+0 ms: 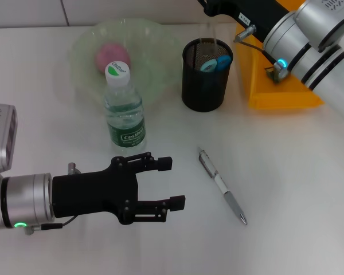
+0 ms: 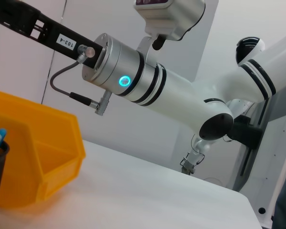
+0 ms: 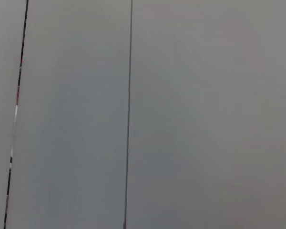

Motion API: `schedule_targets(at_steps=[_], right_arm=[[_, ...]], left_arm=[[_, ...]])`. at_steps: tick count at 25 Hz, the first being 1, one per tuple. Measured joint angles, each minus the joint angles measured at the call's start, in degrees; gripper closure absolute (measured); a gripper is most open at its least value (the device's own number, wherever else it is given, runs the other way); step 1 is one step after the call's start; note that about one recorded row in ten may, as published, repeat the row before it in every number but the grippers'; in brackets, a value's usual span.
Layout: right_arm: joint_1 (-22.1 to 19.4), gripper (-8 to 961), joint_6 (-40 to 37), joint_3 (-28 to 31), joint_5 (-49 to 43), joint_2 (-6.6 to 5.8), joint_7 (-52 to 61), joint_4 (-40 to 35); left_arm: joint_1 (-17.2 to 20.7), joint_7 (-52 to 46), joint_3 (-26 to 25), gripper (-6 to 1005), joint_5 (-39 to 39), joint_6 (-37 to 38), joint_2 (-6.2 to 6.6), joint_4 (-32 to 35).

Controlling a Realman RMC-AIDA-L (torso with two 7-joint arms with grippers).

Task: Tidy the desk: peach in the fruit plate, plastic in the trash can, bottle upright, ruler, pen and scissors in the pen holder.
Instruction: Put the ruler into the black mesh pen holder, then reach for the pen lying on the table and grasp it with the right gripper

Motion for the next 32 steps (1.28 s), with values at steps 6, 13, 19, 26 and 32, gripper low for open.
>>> schedule_targets(at_steps=[6,13,19,26,32], right_arm=[[0.18,469,0.01,0.00,-0.01,0.01,0.16,0.08],[-0.87,465,-1.70,-0.26,-0.03,0.01,2.31,-0.17],[-15.04,463,-17.90,-0.70,-10.34,-0.64,26.71,-18.23],[-28.59,459,-31.77,-0.66,-23.72,-1.11,48.97,-42.33],[-33.48,456,-38.22,0.04,-42.91,-1.04,66.76,-59.76]], left_arm=[[-0.24,-0.02,0.00,154,-0.02,-0.02,0.00,0.00],[-0.26,-0.04,0.00,154,-0.02,-0.08,0.00,-0.03],[-0.25,-0.83,0.08,154,-0.02,-0.05,0.05,-0.41],[-0.77,-2.48,0.39,154,0.30,0.26,0.31,-0.44],[-0.78,-3.20,0.50,154,0.53,0.41,0.33,-0.41]])
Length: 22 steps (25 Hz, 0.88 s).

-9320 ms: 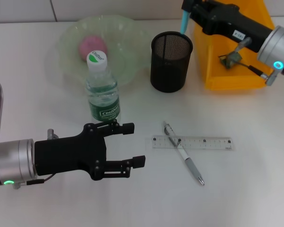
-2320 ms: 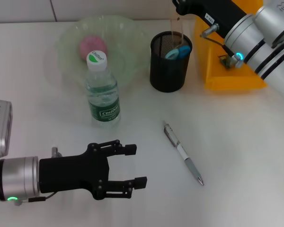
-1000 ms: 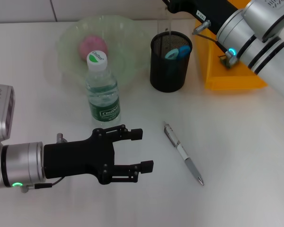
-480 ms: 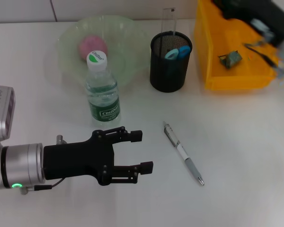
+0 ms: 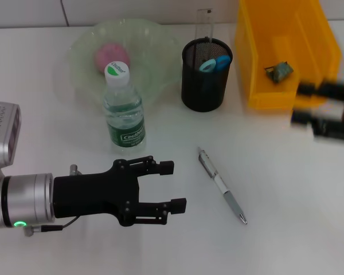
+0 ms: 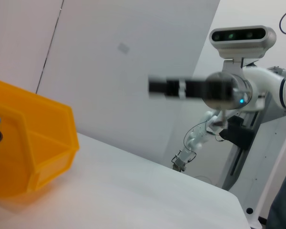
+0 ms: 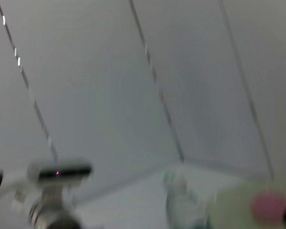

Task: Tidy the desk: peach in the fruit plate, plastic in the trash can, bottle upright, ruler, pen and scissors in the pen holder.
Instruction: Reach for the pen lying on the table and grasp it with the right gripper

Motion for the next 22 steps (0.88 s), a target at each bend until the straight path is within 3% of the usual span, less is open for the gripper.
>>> schedule_targets(at_steps=[1,2,4,7,14,22], right_arm=[[0.18,456,-1.39,-0.07,-4.10,0.00,2.64,-2.66],[1.10,393,-3.35,-0.39,-10.81,0.01,7.74,-6.38],[1.85,267,-4.40,-0.53,-13.77,0.01,10.38,-7.81],[5.75,267,-8.68,-0.72,-19.89,-0.14,18.89,-9.65],[12.35,268,-7.32,-6.04,-28.79,-0.11,34.80,-13.29],[21.04,270,1.36,-22.33,-35.72,0.07,53.97,-14.87]], left_arm=[[0.00,-0.53,0.14,154,0.37,0.07,0.05,0.17],[-0.02,-0.77,0.20,154,0.64,0.09,0.08,0.25],[-0.06,-1.07,0.44,154,0.95,0.10,0.15,0.33],[-0.08,-1.47,1.18,154,1.01,0.13,0.28,0.72],[0.68,-2.25,1.72,154,2.40,0.48,0.54,2.50],[1.71,-2.18,1.58,154,2.52,0.11,0.85,2.62]])
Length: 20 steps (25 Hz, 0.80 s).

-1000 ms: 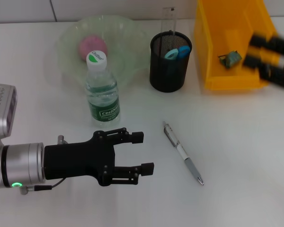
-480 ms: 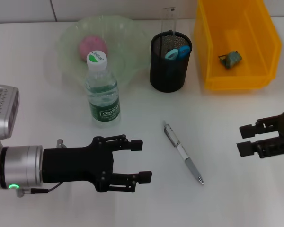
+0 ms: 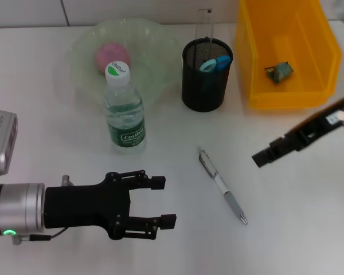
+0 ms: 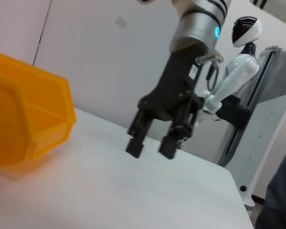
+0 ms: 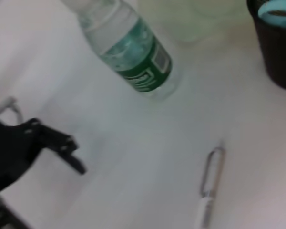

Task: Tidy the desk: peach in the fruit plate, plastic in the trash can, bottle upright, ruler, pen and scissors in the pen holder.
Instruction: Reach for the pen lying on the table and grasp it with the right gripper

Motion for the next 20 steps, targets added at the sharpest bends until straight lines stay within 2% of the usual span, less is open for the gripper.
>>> schedule_targets(at_steps=[3,5,6,10,11,20], right_arm=[[1.72,270,1.98,-3.25,-1.46,0.07,2.48,0.33],[3.31,270,5.46,-9.71,-3.20,0.22,6.82,0.78],[3.31,270,5.46,-9.71,-3.20,0.22,6.82,0.78],[3.91,271,9.59,-19.37,-4.11,0.55,12.21,0.83],[3.91,271,9.59,-19.37,-4.11,0.55,12.21,0.83],[3.91,272,16.81,-32.76,-3.57,0.81,18.03,2.82]], left_arm=[[-0.10,-0.04,-0.16,154,-0.01,-0.01,0.07,-0.01],[-0.26,0.01,-0.30,154,-0.01,-0.07,0.12,-0.01],[-0.26,0.01,-0.30,154,-0.01,-0.07,0.12,-0.01],[-0.40,0.37,-0.40,154,-0.03,-0.16,0.14,-0.02],[-0.40,0.37,-0.40,154,-0.03,-0.16,0.14,-0.02],[-0.91,0.52,-0.43,154,-0.07,-0.27,0.14,0.01]])
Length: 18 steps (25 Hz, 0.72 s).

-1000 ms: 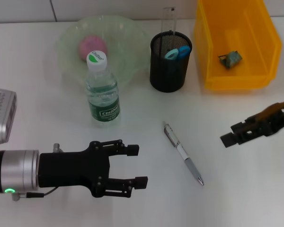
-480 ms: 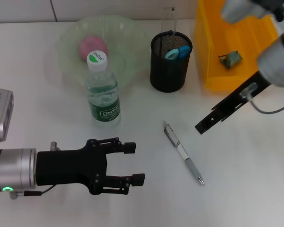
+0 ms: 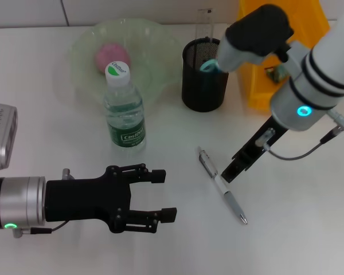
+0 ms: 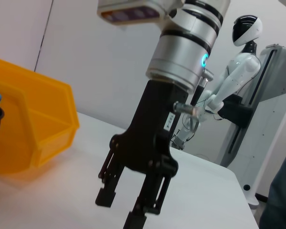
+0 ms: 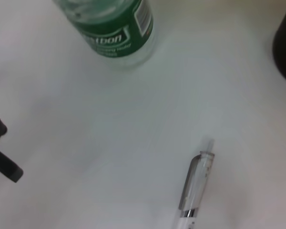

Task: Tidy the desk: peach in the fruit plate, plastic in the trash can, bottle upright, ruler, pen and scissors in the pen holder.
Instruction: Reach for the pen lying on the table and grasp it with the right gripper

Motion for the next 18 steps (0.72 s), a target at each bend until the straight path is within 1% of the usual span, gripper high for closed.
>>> schedule_targets(at_steps=[1,5,6,11,18], right_arm=[[0.00,273,0.00,0.00,0.00,0.00,0.00,0.00],[0.25,273,3.13,-4.92,1.23,0.08,1.84,0.93],[0.25,273,3.13,-4.92,1.23,0.08,1.84,0.93],[1.21,274,5.14,-8.76,1.57,0.09,3.61,1.36],[3.32,275,6.74,-10.92,1.53,0.09,4.69,3.73]], left_arm=[[0.00,0.00,0.00,154,0.00,0.00,0.00,0.00],[-0.03,0.01,0.02,153,0.00,-0.02,0.00,0.06],[-0.03,0.03,0.02,153,0.00,-0.05,0.00,0.07],[-0.02,0.06,0.03,153,0.00,-0.08,-0.06,0.07],[0.14,0.09,0.10,153,0.01,-0.08,-0.18,0.07]])
